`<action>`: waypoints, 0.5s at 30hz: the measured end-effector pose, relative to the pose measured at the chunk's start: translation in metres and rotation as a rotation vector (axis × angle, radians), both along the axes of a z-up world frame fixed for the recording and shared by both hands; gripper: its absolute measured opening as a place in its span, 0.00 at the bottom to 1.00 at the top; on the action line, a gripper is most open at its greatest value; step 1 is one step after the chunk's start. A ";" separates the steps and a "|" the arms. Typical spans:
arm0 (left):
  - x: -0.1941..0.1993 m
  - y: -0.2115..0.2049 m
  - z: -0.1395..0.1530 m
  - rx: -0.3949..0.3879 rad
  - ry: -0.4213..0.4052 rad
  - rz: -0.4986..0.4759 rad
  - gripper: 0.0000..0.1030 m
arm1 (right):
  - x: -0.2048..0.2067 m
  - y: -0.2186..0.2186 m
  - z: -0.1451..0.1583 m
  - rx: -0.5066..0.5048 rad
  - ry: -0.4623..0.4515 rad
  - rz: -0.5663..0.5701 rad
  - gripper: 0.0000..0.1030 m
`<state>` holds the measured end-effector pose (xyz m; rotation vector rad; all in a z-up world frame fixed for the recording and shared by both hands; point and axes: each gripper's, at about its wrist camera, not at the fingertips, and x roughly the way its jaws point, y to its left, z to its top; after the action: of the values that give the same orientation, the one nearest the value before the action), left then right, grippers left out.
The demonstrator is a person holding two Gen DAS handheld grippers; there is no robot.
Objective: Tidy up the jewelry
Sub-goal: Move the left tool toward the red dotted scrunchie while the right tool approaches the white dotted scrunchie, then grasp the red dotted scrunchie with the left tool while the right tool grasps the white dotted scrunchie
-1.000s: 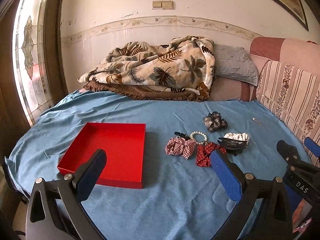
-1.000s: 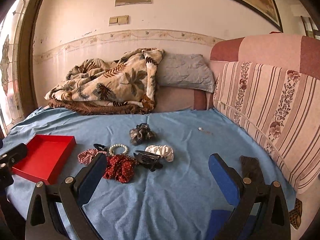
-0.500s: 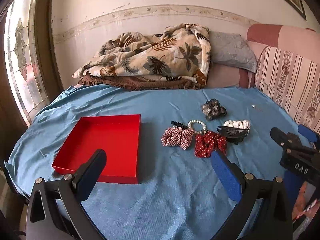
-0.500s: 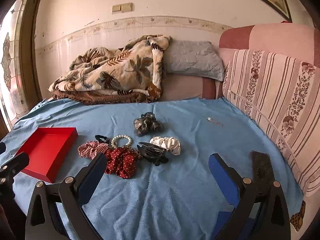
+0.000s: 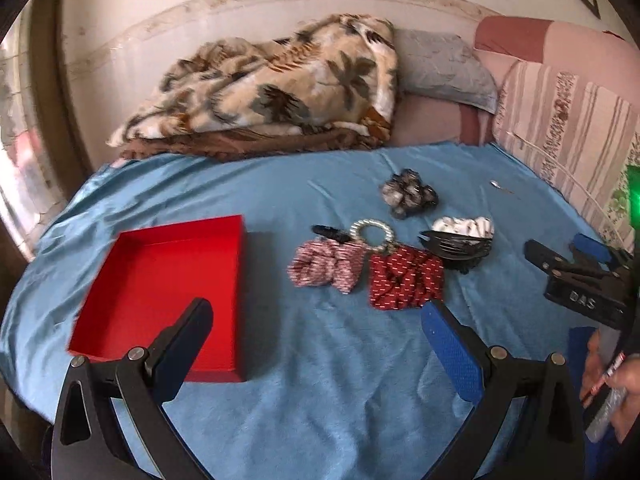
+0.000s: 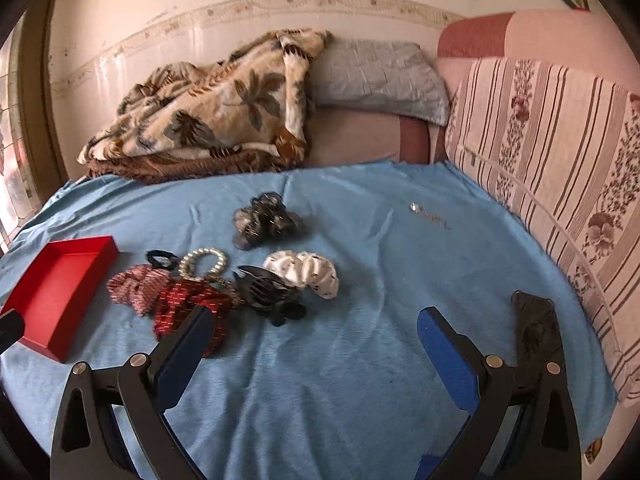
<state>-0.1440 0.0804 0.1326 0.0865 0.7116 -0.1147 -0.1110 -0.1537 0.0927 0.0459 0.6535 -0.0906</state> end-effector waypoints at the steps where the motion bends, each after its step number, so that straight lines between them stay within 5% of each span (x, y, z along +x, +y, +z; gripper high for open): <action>1: 0.004 -0.003 -0.002 -0.009 0.010 -0.015 1.00 | 0.003 -0.002 -0.002 0.004 0.006 -0.001 1.00; 6: 0.032 -0.024 -0.016 -0.049 0.087 -0.087 0.71 | 0.028 -0.013 -0.011 0.031 0.041 0.026 0.96; 15: 0.083 -0.067 -0.056 -0.091 0.217 -0.173 0.69 | 0.091 -0.038 -0.029 0.166 0.115 0.064 0.84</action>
<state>-0.0606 0.0134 0.0770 0.0491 0.9143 -0.3254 -0.0197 -0.1915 0.0639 0.1809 0.7760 0.0235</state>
